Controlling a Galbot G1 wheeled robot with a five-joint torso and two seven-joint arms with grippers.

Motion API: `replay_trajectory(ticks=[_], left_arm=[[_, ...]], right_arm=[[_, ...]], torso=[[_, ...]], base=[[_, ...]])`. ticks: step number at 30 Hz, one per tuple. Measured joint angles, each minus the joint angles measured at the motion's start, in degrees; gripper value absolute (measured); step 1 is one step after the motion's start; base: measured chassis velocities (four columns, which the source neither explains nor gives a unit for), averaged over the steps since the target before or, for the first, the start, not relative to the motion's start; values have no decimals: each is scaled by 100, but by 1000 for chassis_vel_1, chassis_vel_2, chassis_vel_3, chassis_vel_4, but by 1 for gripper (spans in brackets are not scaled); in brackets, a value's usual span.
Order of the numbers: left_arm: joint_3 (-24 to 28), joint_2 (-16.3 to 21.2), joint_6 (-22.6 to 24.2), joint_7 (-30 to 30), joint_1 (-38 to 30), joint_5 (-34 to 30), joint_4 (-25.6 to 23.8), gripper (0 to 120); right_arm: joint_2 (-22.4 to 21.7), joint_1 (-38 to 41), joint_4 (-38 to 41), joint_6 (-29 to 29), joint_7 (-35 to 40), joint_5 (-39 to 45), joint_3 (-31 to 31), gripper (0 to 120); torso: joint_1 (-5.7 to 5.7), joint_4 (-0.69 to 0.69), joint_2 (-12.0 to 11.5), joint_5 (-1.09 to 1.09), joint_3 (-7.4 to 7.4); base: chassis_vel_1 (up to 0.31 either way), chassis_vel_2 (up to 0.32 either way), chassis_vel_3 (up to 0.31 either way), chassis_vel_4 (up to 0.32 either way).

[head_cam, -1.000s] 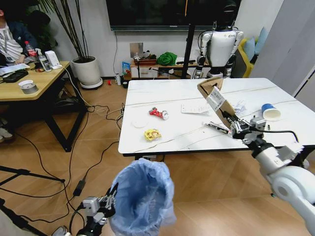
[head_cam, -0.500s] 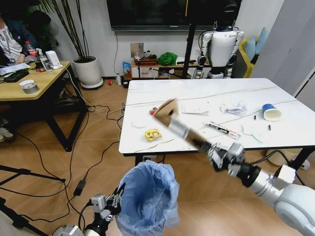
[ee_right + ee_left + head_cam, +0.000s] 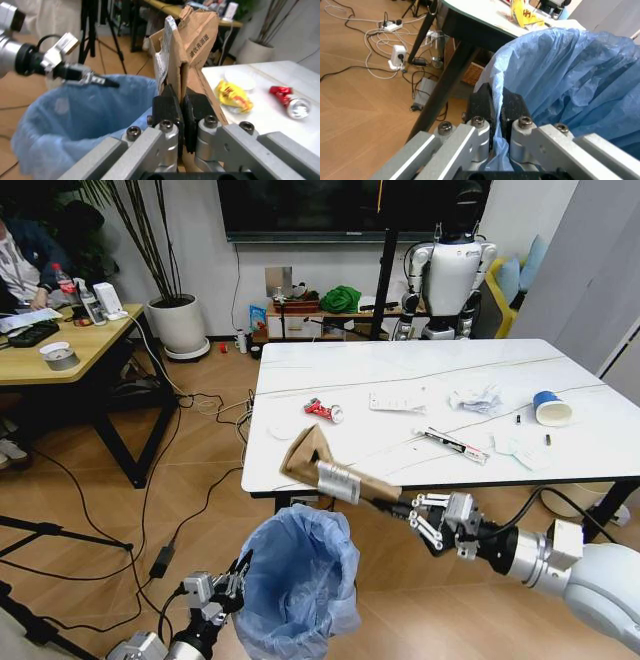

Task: Pick up the trash bin and place the trash from the table into it.

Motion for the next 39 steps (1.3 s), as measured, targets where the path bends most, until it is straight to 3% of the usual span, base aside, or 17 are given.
replay_trajectory(ticks=[19,39], left_arm=[[176,-165,39,-25,-177,8,-48,0],[571,17,72,-255,-292,151,43,0]], right_arm=[[-216,-37,352,-19,-192,-100,-125,0],[-180,-109,319,32,-432,-591,-49,0]], torso=[[0,0,0,0,0],[0,0,0,0,0]], base=[[0,0,0,0],[0,0,0,0]])
